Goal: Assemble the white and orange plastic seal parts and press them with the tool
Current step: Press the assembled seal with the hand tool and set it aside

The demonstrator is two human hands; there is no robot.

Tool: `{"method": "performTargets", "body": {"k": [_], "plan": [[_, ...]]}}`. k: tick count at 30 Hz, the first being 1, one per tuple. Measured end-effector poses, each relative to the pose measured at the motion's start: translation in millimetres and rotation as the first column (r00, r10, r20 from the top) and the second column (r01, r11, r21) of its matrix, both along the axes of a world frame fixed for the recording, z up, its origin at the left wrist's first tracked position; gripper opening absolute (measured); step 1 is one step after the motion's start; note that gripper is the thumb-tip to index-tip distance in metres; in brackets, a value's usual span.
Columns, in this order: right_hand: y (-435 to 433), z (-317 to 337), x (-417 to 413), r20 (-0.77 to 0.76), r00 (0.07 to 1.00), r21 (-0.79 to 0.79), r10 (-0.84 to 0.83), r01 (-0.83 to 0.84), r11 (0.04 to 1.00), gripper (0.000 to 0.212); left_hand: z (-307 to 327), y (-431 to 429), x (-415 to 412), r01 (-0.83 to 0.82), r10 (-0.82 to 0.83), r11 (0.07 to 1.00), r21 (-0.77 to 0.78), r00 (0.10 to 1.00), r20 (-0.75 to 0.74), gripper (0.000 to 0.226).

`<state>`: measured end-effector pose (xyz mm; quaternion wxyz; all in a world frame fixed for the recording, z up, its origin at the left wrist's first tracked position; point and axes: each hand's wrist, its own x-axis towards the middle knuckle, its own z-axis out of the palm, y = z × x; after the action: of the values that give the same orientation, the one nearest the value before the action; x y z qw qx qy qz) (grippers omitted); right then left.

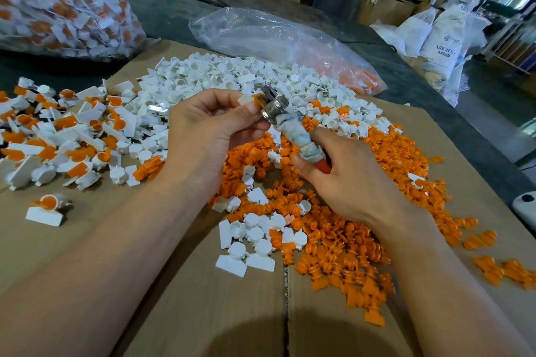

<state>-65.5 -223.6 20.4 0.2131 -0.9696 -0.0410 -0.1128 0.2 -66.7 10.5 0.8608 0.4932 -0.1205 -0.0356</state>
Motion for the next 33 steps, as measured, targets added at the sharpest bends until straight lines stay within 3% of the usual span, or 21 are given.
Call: {"method": "performTargets", "body": {"k": [8, 28, 33], "plan": [[2.8, -1.4, 1.2, -0.001, 1.0, 0.003, -0.004, 0.004, 1.0, 0.019, -1.2, 0.9, 0.4, -0.012, 0.012, 1.0, 0.016, 1.0, -0.017, 0.008], [6.9, -4.1, 1.6, 0.045, 0.999, -0.076, -0.023, 0.026, 0.997, 0.019, 0.6, 2.4, 0.2, -0.028, 0.028, 1.0, -0.001, 0.999, -0.025, 0.013], [6.8, -6.7, 3.4, 0.02, 0.998, -0.036, -0.053, 0.054, 0.998, 0.019, 1.1, -0.5, 2.2, -0.032, 0.034, 0.999, 0.017, 0.996, -0.08, 0.014]]}}
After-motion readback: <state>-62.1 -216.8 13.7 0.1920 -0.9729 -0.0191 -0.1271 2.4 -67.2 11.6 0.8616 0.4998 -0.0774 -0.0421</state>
